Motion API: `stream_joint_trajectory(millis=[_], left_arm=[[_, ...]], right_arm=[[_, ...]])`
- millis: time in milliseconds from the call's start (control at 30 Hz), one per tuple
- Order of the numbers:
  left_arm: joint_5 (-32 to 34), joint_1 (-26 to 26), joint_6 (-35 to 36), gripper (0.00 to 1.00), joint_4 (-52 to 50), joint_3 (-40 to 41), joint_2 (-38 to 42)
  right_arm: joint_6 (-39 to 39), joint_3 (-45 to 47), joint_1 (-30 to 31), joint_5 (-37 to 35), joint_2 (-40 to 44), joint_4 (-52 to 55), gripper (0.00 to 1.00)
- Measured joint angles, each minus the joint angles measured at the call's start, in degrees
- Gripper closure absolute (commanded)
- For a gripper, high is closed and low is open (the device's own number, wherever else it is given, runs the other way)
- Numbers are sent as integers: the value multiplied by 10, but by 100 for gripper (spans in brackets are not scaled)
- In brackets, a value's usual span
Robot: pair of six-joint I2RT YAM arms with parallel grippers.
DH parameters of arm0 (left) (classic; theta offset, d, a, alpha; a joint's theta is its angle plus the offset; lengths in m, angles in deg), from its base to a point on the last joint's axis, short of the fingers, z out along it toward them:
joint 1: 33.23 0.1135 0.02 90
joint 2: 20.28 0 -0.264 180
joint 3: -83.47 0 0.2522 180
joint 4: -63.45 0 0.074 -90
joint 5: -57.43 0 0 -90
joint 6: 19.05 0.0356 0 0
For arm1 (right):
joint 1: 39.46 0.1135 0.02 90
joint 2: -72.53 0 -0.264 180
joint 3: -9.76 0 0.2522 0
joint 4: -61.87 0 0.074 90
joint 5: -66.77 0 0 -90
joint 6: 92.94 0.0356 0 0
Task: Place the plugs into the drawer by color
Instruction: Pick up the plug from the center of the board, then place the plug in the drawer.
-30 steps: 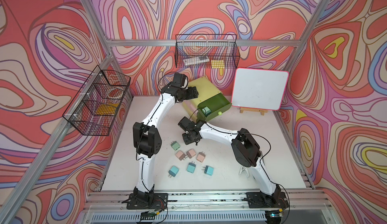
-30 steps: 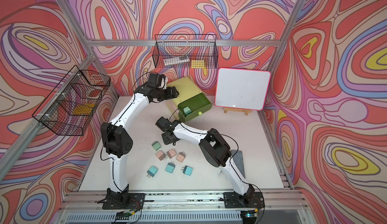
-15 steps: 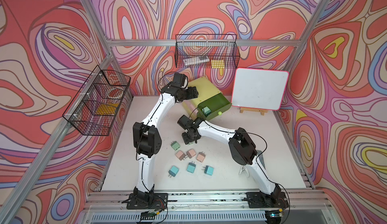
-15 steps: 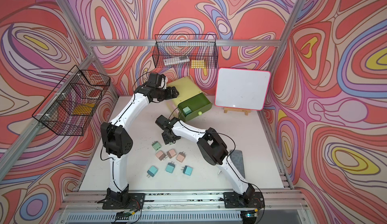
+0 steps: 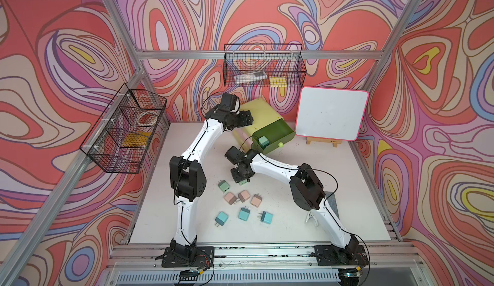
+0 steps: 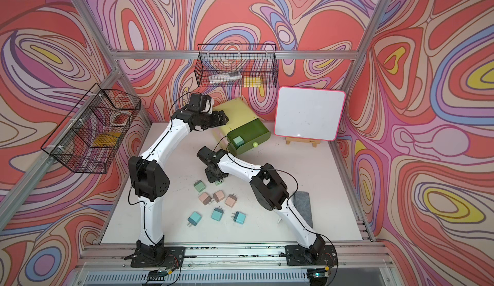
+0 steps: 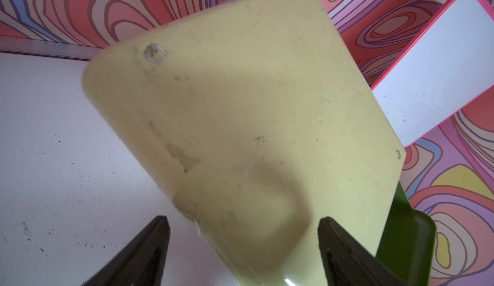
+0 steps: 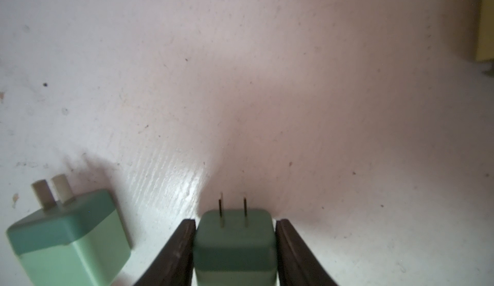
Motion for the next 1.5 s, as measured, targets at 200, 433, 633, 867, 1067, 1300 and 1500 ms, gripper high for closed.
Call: stream_joint_trajectory(millis=[200,433,633,867,1067,1300,1500], left_arm=[[0,0,0,13,0,0,0],[0,0,0,14,0,0,0],[-1,0,0,14,0,0,0],[-2,0,0,14,0,0,0],[-2,0,0,14,0,0,0],[-2,0,0,13,0,-1,0],[-3,0,0,13,0,-5,0]], right_arm=[[2,13,0,-2,6,-13,62],[1,79,0,11,55,-29,67],[-21,150,0,22,196,-44,70],[-98,111,-16,9,311,-35,70],[-196,35,-123,7,297,-12,72],[-266,-100,-227,21,194,7,72],[-290,-136,-243,41,137,34,72]])
